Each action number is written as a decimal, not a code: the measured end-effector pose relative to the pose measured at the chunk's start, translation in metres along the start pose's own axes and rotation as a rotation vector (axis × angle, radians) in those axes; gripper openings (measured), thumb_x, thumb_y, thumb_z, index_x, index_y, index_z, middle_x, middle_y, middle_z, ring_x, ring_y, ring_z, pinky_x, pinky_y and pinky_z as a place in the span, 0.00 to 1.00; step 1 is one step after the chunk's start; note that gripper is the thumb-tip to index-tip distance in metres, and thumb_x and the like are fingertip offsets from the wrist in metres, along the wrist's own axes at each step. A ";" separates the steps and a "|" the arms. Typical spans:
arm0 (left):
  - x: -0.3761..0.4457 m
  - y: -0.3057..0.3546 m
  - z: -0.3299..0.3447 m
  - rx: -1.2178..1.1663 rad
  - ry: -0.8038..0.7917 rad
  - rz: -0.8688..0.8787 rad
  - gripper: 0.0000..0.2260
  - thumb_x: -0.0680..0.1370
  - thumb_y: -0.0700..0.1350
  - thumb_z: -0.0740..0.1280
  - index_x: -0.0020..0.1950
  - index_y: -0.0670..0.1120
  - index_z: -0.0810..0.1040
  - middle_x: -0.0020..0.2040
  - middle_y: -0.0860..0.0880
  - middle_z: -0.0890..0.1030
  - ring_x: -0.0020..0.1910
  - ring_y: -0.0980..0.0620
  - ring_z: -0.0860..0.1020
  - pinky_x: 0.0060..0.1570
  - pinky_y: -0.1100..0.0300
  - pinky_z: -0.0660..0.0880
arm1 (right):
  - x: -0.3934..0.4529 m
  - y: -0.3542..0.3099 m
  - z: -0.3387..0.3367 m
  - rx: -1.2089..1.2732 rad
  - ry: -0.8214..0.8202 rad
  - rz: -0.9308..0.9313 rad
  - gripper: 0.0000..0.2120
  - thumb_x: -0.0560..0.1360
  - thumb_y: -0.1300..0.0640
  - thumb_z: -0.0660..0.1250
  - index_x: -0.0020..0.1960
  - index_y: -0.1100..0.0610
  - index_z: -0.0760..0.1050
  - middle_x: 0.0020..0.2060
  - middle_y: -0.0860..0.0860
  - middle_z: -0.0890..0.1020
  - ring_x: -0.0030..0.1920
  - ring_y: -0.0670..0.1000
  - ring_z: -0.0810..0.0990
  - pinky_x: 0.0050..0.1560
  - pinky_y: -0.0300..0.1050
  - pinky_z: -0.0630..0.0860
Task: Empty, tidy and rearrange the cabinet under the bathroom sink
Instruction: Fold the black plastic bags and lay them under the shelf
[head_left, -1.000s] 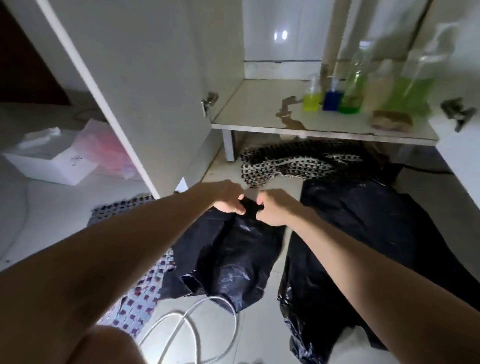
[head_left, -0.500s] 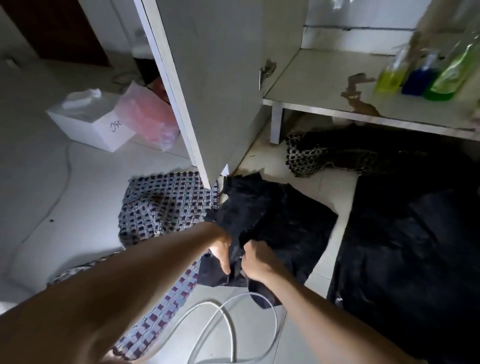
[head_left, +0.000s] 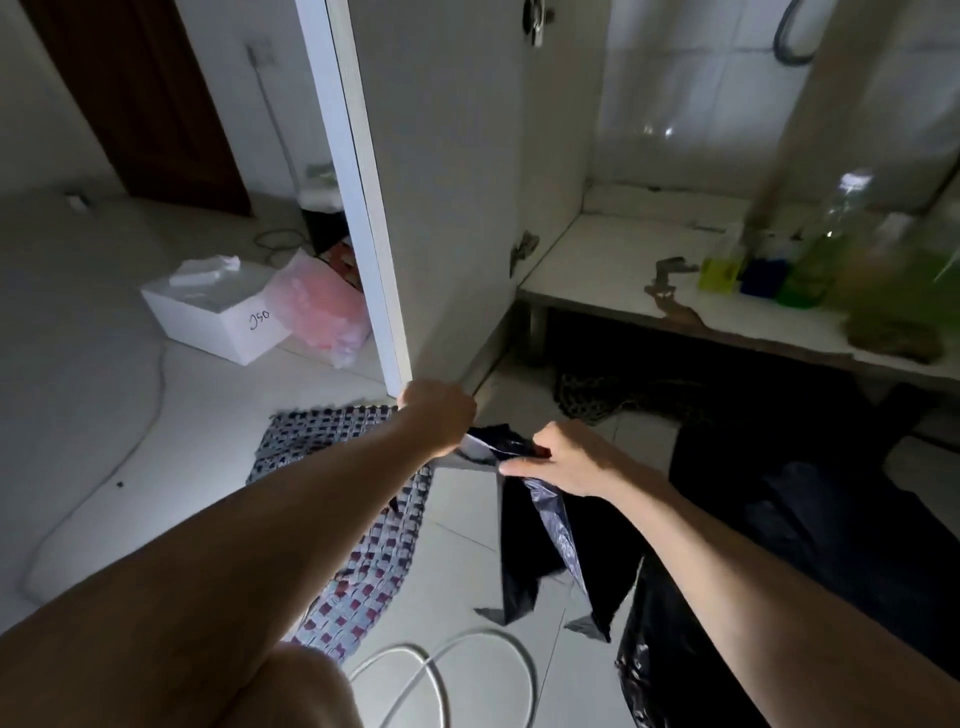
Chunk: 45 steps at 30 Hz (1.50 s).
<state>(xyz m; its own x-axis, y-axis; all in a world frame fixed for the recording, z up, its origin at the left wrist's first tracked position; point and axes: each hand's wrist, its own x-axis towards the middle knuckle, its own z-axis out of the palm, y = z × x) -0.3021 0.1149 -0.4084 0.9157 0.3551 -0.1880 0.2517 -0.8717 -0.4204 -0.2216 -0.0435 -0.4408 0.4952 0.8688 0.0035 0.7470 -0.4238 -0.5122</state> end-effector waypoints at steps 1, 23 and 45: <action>-0.006 0.001 -0.003 0.053 -0.022 0.028 0.13 0.78 0.36 0.62 0.62 0.42 0.76 0.59 0.45 0.79 0.59 0.41 0.78 0.56 0.49 0.76 | -0.004 0.002 -0.001 0.016 0.015 -0.022 0.27 0.73 0.45 0.69 0.27 0.54 0.56 0.23 0.48 0.60 0.24 0.45 0.59 0.26 0.40 0.58; -0.004 0.003 -0.070 -0.790 0.433 -0.225 0.13 0.74 0.40 0.65 0.52 0.54 0.83 0.50 0.49 0.84 0.52 0.44 0.81 0.47 0.56 0.75 | -0.056 0.012 -0.174 -0.105 0.387 0.132 0.11 0.80 0.58 0.58 0.53 0.63 0.75 0.44 0.57 0.80 0.44 0.57 0.79 0.43 0.44 0.74; 0.006 0.188 -0.192 -1.056 0.337 0.432 0.22 0.72 0.44 0.73 0.65 0.46 0.75 0.56 0.46 0.81 0.51 0.53 0.77 0.46 0.68 0.66 | -0.211 0.058 -0.250 0.701 0.858 0.512 0.10 0.76 0.64 0.59 0.39 0.56 0.73 0.33 0.54 0.75 0.33 0.52 0.74 0.36 0.44 0.68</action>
<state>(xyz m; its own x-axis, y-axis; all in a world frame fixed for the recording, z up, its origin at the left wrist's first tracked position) -0.1887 -0.1115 -0.3179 0.9846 -0.0059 0.1745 -0.1093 -0.8005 0.5892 -0.1721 -0.3159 -0.2560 0.9924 0.0785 0.0952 0.1097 -0.2071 -0.9722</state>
